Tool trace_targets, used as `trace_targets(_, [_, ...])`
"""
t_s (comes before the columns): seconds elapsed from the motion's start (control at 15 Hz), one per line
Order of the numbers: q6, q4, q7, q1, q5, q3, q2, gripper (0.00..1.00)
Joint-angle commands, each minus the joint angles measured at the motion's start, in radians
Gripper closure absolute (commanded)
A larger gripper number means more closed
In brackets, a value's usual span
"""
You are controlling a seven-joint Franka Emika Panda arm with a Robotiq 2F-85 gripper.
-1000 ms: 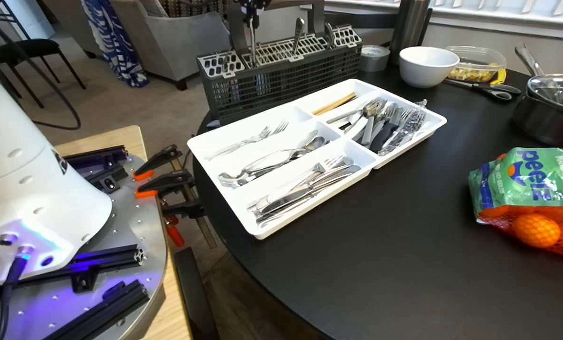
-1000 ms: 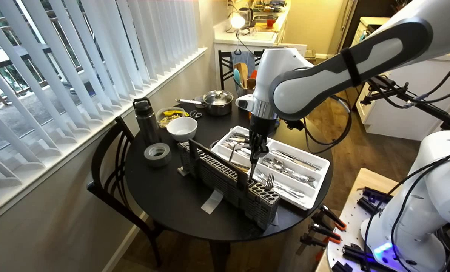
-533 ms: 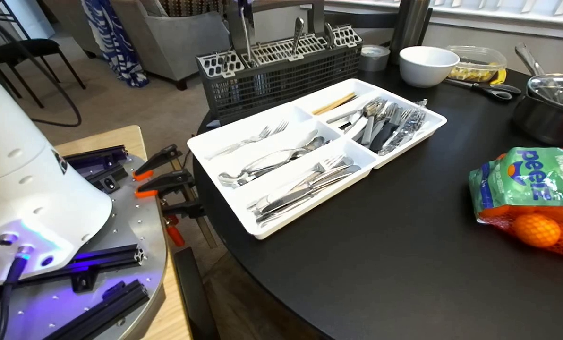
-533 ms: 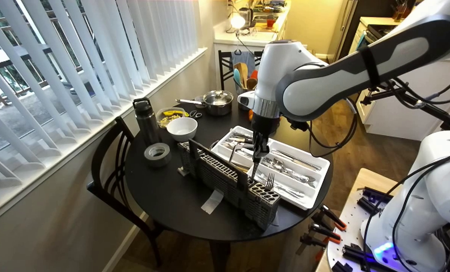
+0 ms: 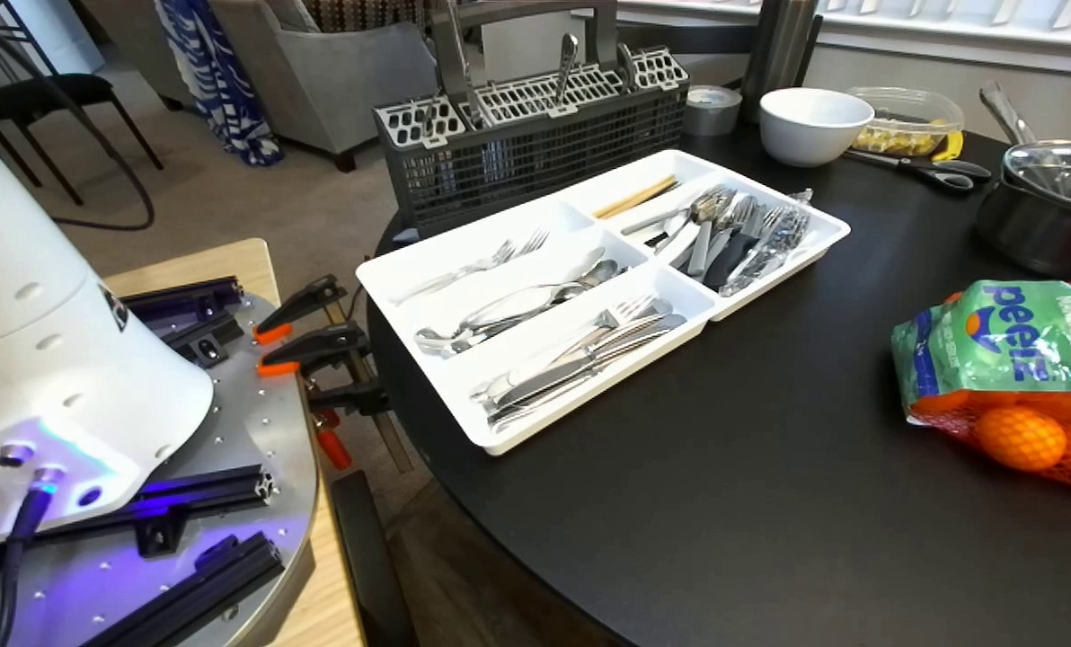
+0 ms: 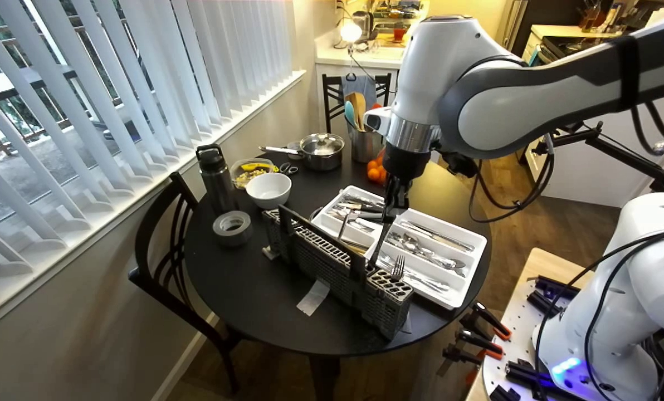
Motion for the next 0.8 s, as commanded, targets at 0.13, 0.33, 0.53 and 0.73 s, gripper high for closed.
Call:
trace_targets(0.13, [-0.125,0.038,0.159,-0.005,-0.045,0.024,-0.097,0.97])
trace_targets(0.33, [-0.301,0.129,0.197,-0.006,-0.067,0.030,-0.151,0.97])
trace_targets(0.53, [-0.498,0.257,0.254,-0.036,-0.128,0.042,-0.153,0.97])
trace_targets(0.73, [-0.637,0.369,0.312,-0.094,-0.226,0.024,-0.092,0.97])
